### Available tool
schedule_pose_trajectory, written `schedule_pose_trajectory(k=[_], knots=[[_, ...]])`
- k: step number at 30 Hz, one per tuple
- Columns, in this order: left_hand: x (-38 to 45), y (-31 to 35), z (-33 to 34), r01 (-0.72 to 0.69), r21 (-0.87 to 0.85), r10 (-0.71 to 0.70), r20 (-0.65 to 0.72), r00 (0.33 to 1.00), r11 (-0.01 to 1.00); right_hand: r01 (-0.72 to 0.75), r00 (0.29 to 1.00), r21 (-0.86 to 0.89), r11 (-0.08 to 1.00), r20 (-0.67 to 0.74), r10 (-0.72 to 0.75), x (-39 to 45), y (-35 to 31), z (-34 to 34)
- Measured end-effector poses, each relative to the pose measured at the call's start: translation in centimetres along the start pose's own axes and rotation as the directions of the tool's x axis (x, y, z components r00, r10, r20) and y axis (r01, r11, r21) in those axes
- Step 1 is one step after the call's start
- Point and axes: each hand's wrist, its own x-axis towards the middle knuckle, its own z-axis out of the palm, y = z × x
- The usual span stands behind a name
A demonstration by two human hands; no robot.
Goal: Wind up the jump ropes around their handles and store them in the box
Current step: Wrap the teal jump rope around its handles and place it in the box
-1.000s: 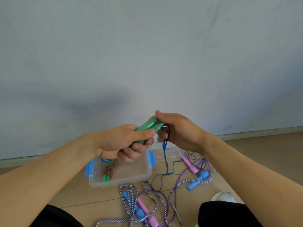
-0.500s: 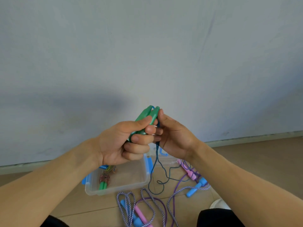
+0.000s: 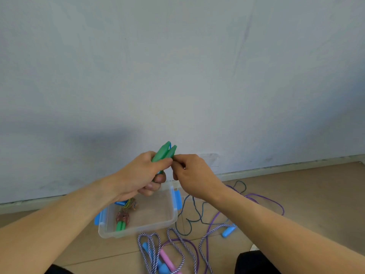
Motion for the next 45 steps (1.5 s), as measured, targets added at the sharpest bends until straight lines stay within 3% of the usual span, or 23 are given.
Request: schedule_pose_trajectory(k=[2, 3, 5, 6, 7, 9, 12, 15, 18, 20, 23, 27, 30, 33, 36, 39, 42, 45], knots=[[-0.1, 0.1, -0.1, 0.003, -0.083, 0.002, 0.059, 0.998, 0.997, -0.073, 0.997, 0.096, 0.993, -0.011, 0.074, 0.1, 0.2, -0.2], [-0.1, 0.3, -0.2, 0.001, -0.149, 0.013, 0.093, 0.996, 0.989, -0.145, 0.989, 0.270, 0.952, -0.001, 0.151, 0.3, 0.3, -0.4], [-0.2, 0.6, -0.4, -0.014, -0.266, 0.055, 0.148, 0.987, 0.964, -0.290, 0.949, 0.632, 0.719, 0.097, 0.298, 0.7, 0.2, -1.0], [-0.2, 0.7, -0.5, -0.015, -0.309, 0.073, 0.175, 0.982, 0.951, -0.338, 0.929, 0.732, 0.592, 0.156, 0.337, 0.7, 0.0, -1.3], [-0.3, 0.9, -0.5, -0.009, -0.341, 0.085, 0.207, 0.975, 0.940, -0.375, 0.912, 0.778, 0.504, 0.212, 0.351, 0.8, 0.0, -1.5], [-0.4, 1.0, -0.5, 0.014, -0.390, 0.099, 0.267, 0.959, 0.921, -0.440, 0.891, 0.776, 0.451, 0.316, 0.325, 0.7, -0.3, -1.4], [-0.5, 1.2, -0.5, 0.050, -0.446, 0.079, 0.266, 0.961, 0.894, -0.481, 0.877, 0.690, 0.541, 0.393, 0.278, 0.0, -0.7, -0.6], [-0.3, 1.3, -0.7, 0.044, -0.384, 0.040, 0.209, 0.977, 0.922, -0.390, 0.919, 0.588, 0.709, 0.291, 0.264, -0.1, -0.7, -0.2], [0.3, 1.1, -1.2, 0.033, -0.267, -0.004, 0.108, 0.994, 0.963, -0.219, 0.972, 0.312, 0.924, 0.148, 0.180, 0.1, -0.4, -0.4], [0.7, 0.9, -2.0, 0.041, -0.205, -0.035, 0.032, 0.999, 0.978, -0.107, 0.988, 0.051, 0.993, 0.113, 0.101, 0.2, 0.0, -0.7], [1.3, 0.0, -3.5, 0.078, 0.003, -0.078, -0.072, 0.994, 0.997, 0.005, 0.999, -0.227, 0.974, 0.053, 0.007, -0.1, 0.7, -1.2], [1.6, -1.3, -4.2, 0.133, 0.432, -0.105, -0.088, 0.991, 0.892, 0.102, 0.994, -0.344, 0.933, -0.010, -0.113, 0.1, 1.0, -2.4], [1.4, -1.5, -3.4, 0.127, 0.675, -0.198, 0.029, 0.980, 0.727, 0.228, 0.971, -0.348, 0.909, 0.012, -0.238, 0.5, 0.8, -3.4], [1.0, -1.7, -1.5, 0.029, 0.840, -0.293, 0.156, 0.943, 0.541, 0.372, 0.924, -0.347, 0.861, 0.051, -0.378, 0.6, 0.7, -3.9], [0.5, -1.8, 0.4, -0.117, 0.806, -0.255, 0.316, 0.914, 0.581, 0.324, 0.945, -0.217, 0.921, 0.022, -0.327, 0.8, 1.7, -4.0], [0.1, -1.2, 0.5, -0.259, 0.643, -0.075, 0.444, 0.893, 0.721, 0.109, 0.993, -0.052, 0.993, 0.043, -0.106, 1.1, 3.1, -4.5], [-0.2, -0.5, 0.2, -0.214, 0.379, 0.048, 0.402, 0.914, 0.900, -0.081, 0.980, 0.076, 0.994, 0.187, 0.066, 1.2, 3.4, -5.5], [-0.4, 0.0, 0.4, -0.207, 0.190, 0.140, 0.316, 0.938, 0.960, -0.113, 0.958, 0.152, 0.982, 0.279, 0.067, 1.2, 2.9, -4.9]])
